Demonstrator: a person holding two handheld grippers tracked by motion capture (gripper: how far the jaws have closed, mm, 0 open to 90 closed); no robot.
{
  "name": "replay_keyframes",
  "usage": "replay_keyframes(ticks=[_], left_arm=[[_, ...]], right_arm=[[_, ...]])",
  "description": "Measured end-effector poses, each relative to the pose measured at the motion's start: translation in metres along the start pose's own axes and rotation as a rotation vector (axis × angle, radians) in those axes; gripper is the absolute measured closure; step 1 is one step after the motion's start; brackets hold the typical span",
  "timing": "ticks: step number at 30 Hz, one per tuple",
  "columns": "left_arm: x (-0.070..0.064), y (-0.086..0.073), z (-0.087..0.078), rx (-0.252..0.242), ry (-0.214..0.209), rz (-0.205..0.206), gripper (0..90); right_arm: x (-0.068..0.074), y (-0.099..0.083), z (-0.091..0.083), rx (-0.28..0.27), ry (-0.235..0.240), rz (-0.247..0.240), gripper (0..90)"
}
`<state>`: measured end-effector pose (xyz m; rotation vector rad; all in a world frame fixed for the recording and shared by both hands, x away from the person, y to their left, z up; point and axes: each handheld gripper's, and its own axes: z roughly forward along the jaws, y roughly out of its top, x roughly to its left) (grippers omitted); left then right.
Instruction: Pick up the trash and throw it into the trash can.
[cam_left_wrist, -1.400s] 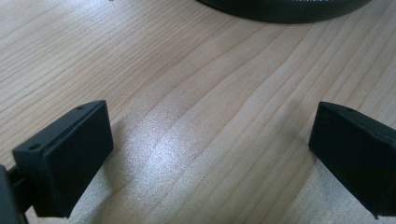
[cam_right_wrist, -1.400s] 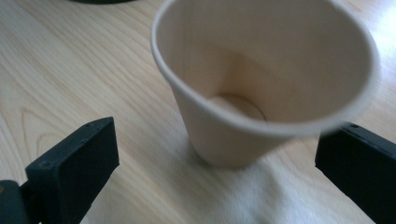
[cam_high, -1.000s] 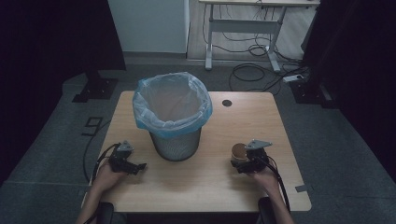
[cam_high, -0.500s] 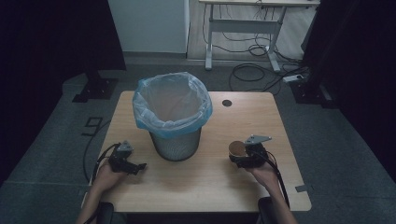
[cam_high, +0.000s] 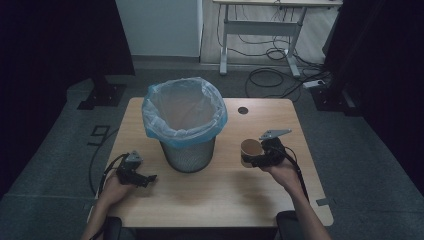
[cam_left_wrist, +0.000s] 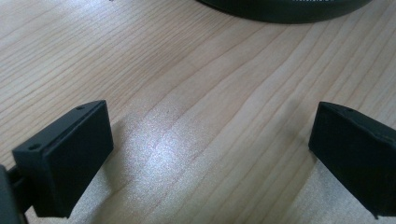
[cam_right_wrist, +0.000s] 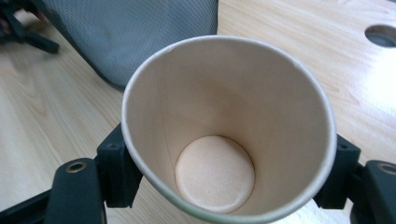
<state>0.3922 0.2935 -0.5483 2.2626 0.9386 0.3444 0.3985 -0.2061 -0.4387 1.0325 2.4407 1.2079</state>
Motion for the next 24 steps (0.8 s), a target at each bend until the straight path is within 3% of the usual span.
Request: replay_keyframes(ticks=[15, 24], left_arm=[[0.0, 0.0, 0.0, 0.0, 0.0, 0.0, 0.0], [0.0, 0.0, 0.0, 0.001, 0.0, 0.0, 0.0]], right_arm=[[0.004, 0.064, -0.021, 0.004, 0.06, -0.021, 26.2], [0.004, 0.09, -0.03, -0.001, 0.074, -0.015, 26.3]])
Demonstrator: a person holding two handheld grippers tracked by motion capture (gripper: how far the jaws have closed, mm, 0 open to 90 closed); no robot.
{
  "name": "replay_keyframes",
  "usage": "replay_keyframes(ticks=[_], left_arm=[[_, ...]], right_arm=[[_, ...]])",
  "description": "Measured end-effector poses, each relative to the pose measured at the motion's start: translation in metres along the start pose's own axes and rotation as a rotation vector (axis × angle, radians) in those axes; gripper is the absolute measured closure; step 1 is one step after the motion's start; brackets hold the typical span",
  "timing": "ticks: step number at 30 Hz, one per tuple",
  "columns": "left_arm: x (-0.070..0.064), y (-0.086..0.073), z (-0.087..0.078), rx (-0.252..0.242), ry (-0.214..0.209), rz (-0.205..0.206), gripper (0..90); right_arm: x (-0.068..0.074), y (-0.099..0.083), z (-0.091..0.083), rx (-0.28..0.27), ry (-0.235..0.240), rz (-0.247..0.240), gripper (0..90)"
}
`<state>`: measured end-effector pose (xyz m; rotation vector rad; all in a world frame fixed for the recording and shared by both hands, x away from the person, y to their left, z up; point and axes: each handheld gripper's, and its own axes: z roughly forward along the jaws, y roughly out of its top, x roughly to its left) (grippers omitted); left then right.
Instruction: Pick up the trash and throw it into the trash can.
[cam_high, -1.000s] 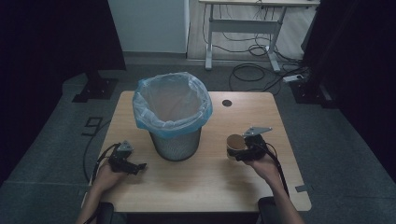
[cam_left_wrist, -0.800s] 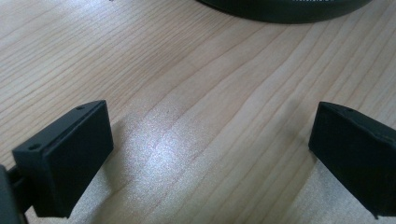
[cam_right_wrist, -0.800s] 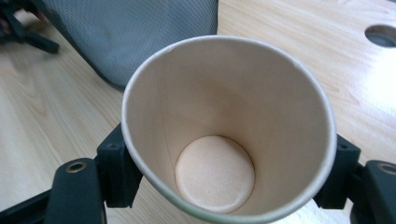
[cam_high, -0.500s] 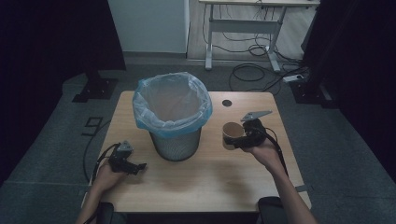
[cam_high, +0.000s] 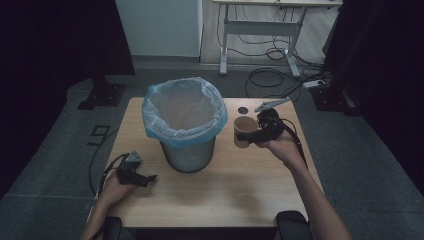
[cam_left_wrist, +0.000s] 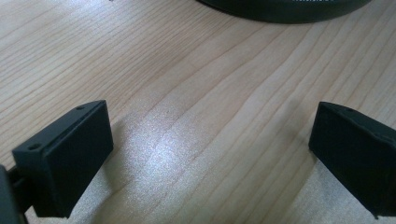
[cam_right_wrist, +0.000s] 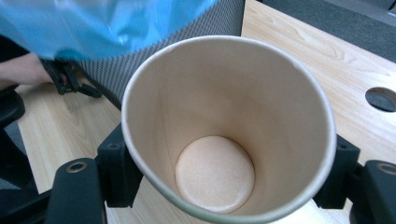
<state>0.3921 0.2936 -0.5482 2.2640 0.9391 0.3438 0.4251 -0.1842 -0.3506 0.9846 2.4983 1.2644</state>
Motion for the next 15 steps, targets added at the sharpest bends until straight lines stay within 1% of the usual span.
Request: replay_keyframes(ticks=[3, 4, 7, 8, 9, 11, 12, 13, 14, 15], left_arm=[[0.0, 0.0, 0.0, 0.0, 0.0, 0.0, 0.0], [0.0, 0.0, 0.0, 0.0, 0.0, 0.0, 0.0], [0.0, 0.0, 0.0, -0.001, 0.0, 0.0, 0.0], [0.0, 0.0, 0.0, 0.0, 0.0, 0.0, 0.0], [0.0, 0.0, 0.0, 0.0, 0.0, 0.0, 0.0], [0.0, 0.0, 0.0, 0.0, 0.0, 0.0, 0.0], [0.0, 0.0, 0.0, 0.0, 0.0, 0.0, 0.0], [0.0, 0.0, 0.0, 0.0, 0.0, 0.0, 0.0], [0.0, 0.0, 0.0, 0.0, 0.0, 0.0, 0.0], [0.0, 0.0, 0.0, 0.0, 0.0, 0.0, 0.0]], right_arm=[[-0.001, 0.01, -0.004, -0.006, 0.002, -0.002, 26.3], [0.0, 0.016, -0.007, -0.009, 0.002, -0.001, 26.3], [0.0, 0.022, -0.01, -0.008, 0.005, -0.002, 26.3], [0.0, 0.029, -0.013, -0.009, 0.002, -0.007, 26.4], [0.0, 0.029, -0.013, -0.009, 0.002, -0.007, 26.4], [0.001, 0.036, -0.017, -0.012, 0.001, -0.012, 26.4], [0.003, 0.044, -0.022, -0.015, 0.003, -0.013, 26.4], [0.003, 0.044, -0.022, -0.015, 0.003, -0.013, 26.4], [0.004, 0.05, -0.025, -0.02, 0.004, -0.018, 26.5], [0.004, 0.05, -0.025, -0.02, 0.004, -0.018, 26.5]])
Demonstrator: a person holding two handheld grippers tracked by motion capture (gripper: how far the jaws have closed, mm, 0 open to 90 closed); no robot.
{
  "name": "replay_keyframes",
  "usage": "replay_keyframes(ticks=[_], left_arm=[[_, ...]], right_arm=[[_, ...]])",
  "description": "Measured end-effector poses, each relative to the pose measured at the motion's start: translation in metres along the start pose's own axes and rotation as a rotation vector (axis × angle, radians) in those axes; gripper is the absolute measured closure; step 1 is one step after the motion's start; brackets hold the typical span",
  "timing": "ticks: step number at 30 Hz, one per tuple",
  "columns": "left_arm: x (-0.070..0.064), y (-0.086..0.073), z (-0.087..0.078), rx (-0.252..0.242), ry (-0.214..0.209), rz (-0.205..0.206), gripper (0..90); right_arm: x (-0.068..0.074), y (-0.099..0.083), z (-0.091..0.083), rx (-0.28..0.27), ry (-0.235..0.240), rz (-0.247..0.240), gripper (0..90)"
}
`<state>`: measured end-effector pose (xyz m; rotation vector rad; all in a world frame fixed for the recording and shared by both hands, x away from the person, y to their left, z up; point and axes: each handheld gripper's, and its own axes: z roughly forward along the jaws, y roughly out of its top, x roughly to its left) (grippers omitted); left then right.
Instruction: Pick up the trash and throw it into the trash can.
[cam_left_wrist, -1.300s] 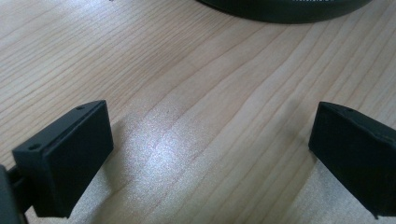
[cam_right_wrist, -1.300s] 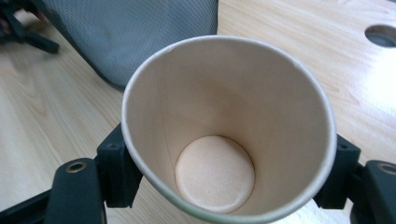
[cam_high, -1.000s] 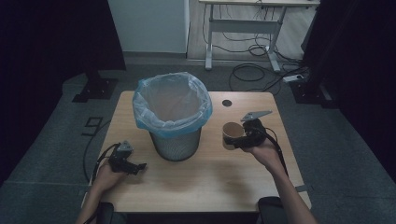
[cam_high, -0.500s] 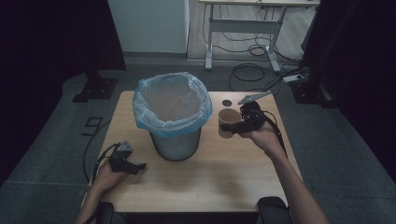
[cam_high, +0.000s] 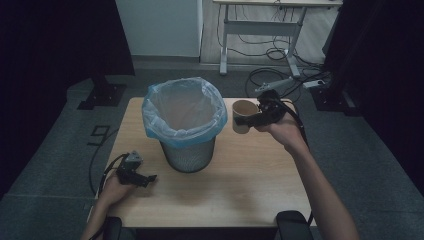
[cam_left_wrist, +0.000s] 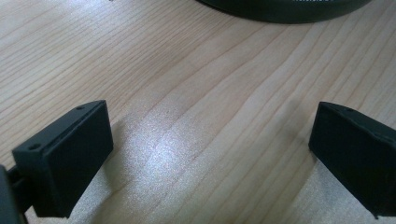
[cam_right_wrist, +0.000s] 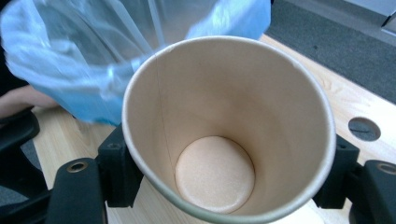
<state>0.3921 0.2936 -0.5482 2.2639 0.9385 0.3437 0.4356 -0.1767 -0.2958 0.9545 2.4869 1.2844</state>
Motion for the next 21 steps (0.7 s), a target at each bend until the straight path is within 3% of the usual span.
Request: replay_keyframes(ticks=[11, 21], left_arm=[[0.0, 0.0, 0.0, -0.001, 0.001, 0.0, 0.0], [0.0, 0.0, 0.0, -0.001, 0.0, 0.0, 0.0]], right_arm=[[0.013, 0.043, -0.01, -0.006, -0.002, -0.037, 26.6], [0.033, 0.081, 0.004, -0.015, 0.013, -0.088, 26.8]])
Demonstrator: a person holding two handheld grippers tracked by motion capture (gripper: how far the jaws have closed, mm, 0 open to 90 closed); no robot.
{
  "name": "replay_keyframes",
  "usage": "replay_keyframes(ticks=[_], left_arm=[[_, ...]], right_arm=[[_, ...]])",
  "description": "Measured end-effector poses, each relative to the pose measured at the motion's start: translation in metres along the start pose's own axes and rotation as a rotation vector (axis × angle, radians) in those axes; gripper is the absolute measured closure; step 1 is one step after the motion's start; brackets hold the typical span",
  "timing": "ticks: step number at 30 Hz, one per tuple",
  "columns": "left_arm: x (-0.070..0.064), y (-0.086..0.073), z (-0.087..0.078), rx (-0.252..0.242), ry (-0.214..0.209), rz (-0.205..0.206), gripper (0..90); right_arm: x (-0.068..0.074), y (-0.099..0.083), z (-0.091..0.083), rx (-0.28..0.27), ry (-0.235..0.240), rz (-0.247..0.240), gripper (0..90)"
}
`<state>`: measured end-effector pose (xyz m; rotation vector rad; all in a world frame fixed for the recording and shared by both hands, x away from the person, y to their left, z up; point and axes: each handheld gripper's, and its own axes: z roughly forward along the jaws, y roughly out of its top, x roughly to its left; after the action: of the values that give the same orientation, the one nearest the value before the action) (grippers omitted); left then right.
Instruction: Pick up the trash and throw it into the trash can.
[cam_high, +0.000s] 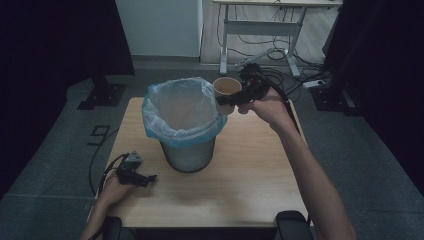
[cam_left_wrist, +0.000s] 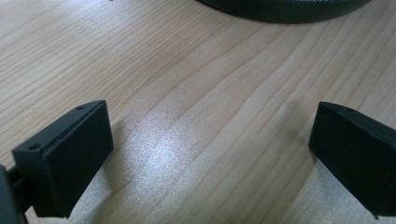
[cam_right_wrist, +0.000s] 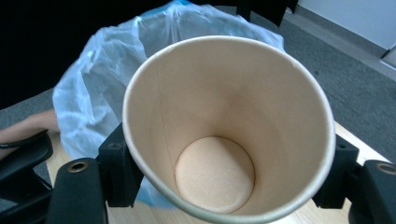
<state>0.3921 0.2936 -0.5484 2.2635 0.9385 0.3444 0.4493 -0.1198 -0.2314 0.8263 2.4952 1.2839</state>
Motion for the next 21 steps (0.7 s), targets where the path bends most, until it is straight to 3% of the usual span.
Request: replay_keyframes(ticks=[7, 13, 21], left_arm=[[0.0, 0.0, 0.0, 0.0, 0.0, 0.0, 0.0], [0.0, 0.0, 0.0, 0.0, 0.0, 0.0, 0.0], [0.0, 0.0, 0.0, 0.0, 0.0, 0.0, 0.0]], right_arm=[[0.012, 0.014, 0.028, 0.011, 0.027, -0.022, 26.8], [0.018, 0.01, 0.062, 0.047, 0.046, -0.057, 26.7], [0.022, -0.001, 0.085, 0.066, 0.064, -0.061, 26.6]])
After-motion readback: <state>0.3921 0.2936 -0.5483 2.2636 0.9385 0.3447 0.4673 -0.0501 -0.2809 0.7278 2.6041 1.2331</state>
